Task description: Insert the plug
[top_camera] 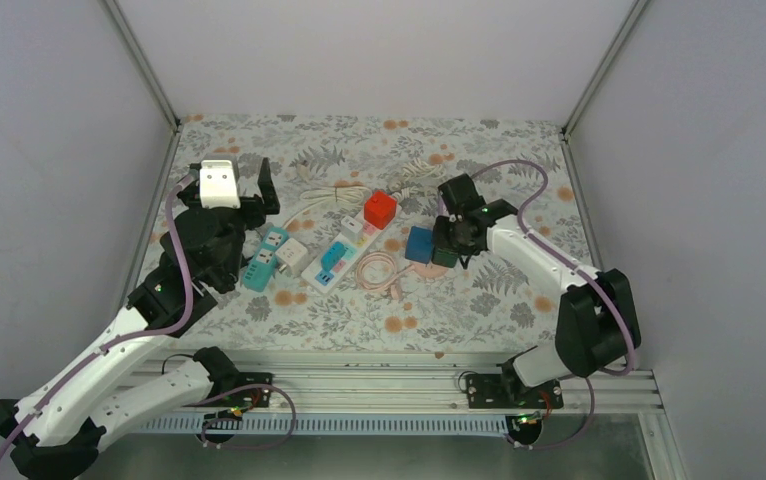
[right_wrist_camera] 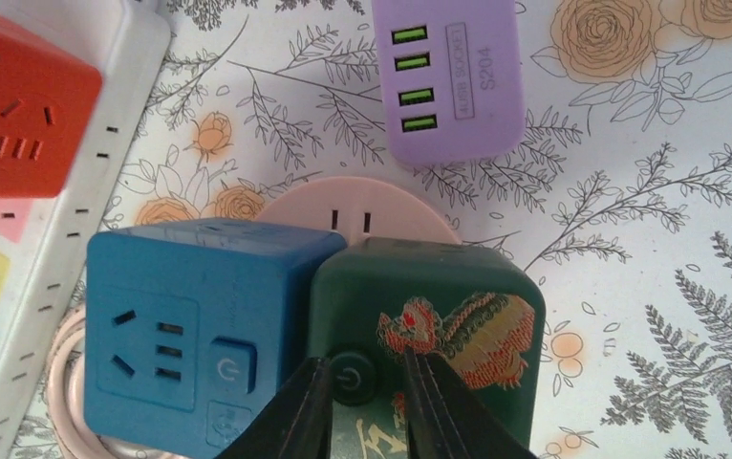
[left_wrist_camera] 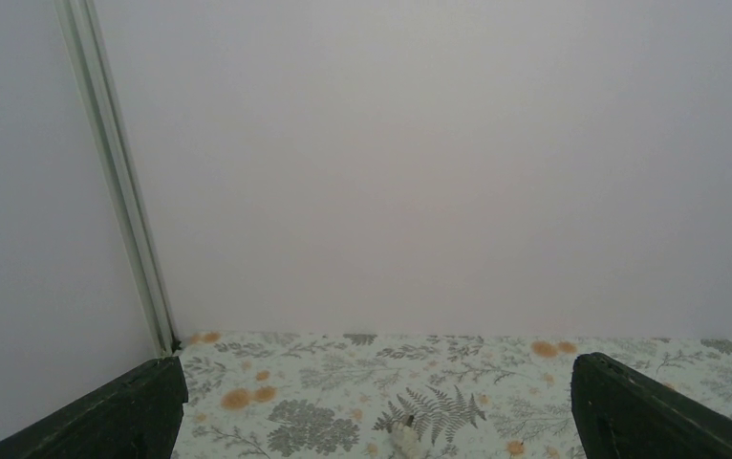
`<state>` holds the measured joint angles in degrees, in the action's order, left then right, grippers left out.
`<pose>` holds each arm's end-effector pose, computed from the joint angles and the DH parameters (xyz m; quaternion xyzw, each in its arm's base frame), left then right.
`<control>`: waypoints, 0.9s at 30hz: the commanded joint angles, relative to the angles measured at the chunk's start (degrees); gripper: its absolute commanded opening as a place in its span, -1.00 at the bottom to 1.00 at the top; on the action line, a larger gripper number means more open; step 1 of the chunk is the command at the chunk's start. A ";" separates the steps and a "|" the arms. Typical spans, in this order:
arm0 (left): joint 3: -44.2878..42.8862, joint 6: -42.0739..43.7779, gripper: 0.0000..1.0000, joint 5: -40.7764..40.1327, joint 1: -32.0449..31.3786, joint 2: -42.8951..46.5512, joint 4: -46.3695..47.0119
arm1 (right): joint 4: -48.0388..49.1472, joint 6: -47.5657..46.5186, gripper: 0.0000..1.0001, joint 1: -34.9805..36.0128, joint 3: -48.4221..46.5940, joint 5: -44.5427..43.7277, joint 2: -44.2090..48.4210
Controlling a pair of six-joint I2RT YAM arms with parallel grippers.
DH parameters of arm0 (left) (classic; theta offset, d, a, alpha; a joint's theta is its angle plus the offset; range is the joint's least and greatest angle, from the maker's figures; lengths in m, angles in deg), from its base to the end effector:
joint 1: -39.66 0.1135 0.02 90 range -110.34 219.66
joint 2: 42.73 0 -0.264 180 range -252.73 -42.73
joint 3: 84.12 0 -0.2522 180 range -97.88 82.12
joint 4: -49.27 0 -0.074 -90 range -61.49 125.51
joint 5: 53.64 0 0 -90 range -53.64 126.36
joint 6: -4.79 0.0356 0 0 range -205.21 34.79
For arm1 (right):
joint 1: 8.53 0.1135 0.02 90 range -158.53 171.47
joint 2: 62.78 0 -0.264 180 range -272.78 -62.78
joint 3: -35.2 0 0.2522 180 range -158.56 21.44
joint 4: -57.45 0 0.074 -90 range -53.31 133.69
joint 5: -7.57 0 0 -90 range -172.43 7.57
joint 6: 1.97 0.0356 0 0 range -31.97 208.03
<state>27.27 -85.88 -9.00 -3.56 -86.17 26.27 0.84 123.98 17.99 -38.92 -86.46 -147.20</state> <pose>0.1307 -0.0880 0.4060 -0.0266 0.6971 -0.0003 0.7165 0.2565 0.1252 0.2304 0.0875 0.9753 0.0743 0.1889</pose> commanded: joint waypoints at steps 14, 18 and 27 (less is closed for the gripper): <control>-1.27 0.21 1.00 0.02 0.16 0.04 -0.87 | 1.15 1.60 -0.69 -0.75 11.49 3.80 -2.98; -1.71 -0.03 1.00 -0.24 0.17 -0.49 -1.57 | 1.81 2.57 -0.66 -1.19 11.57 2.71 0.04; -1.73 -1.36 1.00 0.03 0.14 -1.07 -0.88 | 3.48 0.57 -0.18 -1.21 4.80 0.13 7.31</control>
<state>27.07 -86.10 -9.05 -3.56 -87.13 25.09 8.14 125.62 17.20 -31.55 -85.22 -140.86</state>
